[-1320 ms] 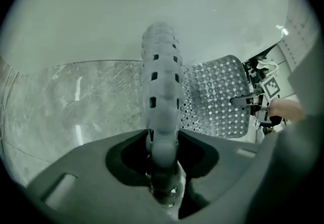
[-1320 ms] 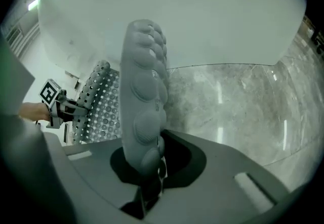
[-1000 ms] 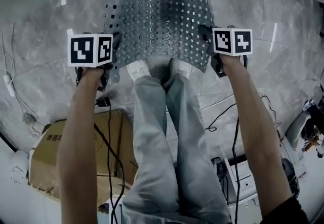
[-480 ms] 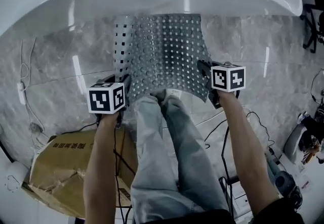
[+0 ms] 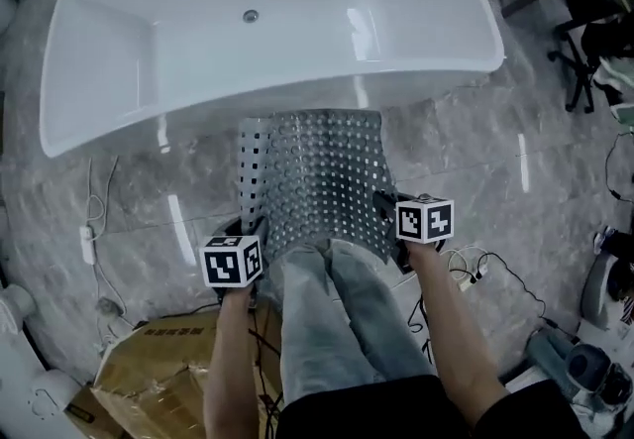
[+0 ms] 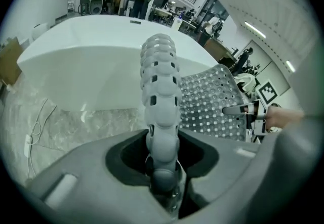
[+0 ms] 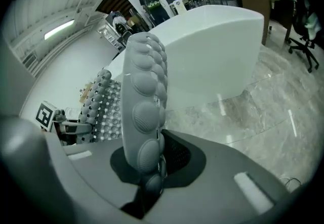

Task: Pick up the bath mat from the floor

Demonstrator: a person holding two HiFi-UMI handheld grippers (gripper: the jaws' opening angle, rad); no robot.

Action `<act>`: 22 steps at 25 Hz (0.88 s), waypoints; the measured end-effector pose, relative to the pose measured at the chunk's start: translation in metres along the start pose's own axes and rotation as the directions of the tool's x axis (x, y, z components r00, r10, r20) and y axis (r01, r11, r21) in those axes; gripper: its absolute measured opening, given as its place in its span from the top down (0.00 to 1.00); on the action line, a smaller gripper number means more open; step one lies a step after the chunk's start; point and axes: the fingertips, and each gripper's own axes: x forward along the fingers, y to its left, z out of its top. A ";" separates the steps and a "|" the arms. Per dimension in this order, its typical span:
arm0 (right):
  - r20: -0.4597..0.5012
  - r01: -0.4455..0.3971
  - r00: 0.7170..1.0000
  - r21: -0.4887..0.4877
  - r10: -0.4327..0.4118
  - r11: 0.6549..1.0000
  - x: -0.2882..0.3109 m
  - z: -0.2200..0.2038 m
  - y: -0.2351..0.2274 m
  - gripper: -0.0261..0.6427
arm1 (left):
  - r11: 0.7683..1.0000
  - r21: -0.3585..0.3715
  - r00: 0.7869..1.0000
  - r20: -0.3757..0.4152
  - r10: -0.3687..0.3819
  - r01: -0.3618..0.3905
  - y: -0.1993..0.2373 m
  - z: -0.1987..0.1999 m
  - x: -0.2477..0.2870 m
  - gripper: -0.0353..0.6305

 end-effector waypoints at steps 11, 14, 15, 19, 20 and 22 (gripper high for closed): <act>0.173 -0.019 0.984 -0.088 0.034 0.996 -0.123 0.047 0.059 0.93 | 0.997 0.072 0.981 0.195 -0.023 0.009 -0.104 0.056 -0.114 0.75; 0.250 -0.030 0.966 -0.139 0.064 0.990 -0.161 0.076 0.080 0.93 | 0.994 0.112 0.961 0.275 -0.012 -0.019 -0.123 0.086 -0.148 0.76; 0.278 -0.038 0.957 -0.152 0.080 0.988 -0.173 0.087 0.086 0.93 | 0.991 0.130 0.953 0.304 -0.008 -0.033 -0.128 0.098 -0.161 0.76; 0.395 -0.095 0.903 -0.196 0.167 0.976 -0.221 0.141 0.114 0.93 | 0.980 0.179 0.898 0.440 0.002 -0.090 -0.143 0.148 -0.211 0.76; 0.423 -0.099 0.888 -0.215 0.184 0.972 -0.234 0.155 0.122 0.93 | 0.978 0.182 0.880 0.475 0.003 -0.102 -0.146 0.160 -0.224 0.76; 0.475 -0.095 0.855 -0.252 0.209 0.963 -0.259 0.181 0.139 0.93 | 0.972 0.193 0.843 0.538 0.006 -0.130 -0.156 0.182 -0.253 0.76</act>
